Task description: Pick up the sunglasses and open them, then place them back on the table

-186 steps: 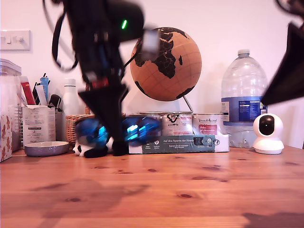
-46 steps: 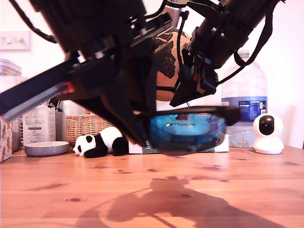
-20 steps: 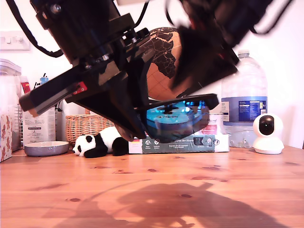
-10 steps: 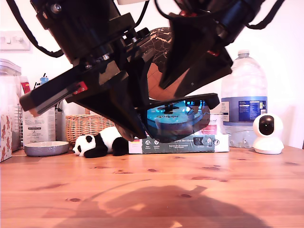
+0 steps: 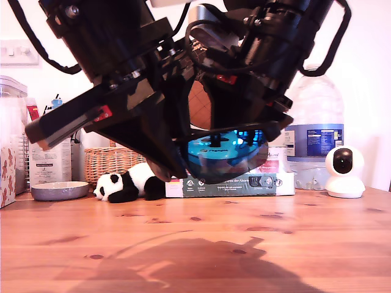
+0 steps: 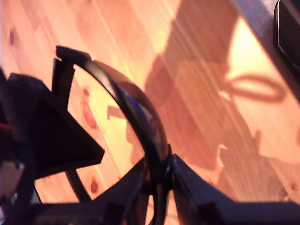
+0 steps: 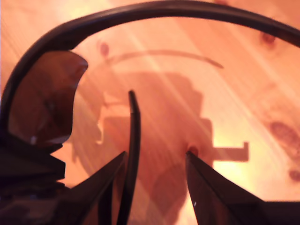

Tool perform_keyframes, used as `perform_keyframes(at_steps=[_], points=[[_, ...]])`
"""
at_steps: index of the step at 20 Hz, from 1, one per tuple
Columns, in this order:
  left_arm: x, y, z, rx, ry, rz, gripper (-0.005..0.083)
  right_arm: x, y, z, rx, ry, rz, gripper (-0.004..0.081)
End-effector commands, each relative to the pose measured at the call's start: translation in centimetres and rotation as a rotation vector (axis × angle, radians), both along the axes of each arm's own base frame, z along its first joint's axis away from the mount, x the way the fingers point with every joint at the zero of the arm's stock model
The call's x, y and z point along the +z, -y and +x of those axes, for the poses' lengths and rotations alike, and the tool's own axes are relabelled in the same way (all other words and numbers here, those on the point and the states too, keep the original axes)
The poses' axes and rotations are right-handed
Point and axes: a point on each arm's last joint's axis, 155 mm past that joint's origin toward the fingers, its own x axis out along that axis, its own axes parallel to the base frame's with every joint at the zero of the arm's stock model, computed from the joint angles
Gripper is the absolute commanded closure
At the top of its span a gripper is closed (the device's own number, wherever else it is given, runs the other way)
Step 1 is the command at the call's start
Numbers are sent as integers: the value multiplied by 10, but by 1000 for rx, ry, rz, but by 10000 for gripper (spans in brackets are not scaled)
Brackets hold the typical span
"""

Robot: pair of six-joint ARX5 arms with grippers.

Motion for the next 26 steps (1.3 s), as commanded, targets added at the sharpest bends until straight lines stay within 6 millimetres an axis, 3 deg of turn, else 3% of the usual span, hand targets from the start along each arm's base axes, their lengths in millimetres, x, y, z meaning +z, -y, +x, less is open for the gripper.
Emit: perform_keyframes(at_steps=[1,12,26], points=[[2,1,-1,-2,-1,-14,792,-3,-2,4,-9,27,-1,419],[-2,-3,-4,0,-14,7,792,-1,46,52,-227,159,-133,419],[-2,-10,6,34,-4,12,792,-2,98,79,-422,152,-170,419]])
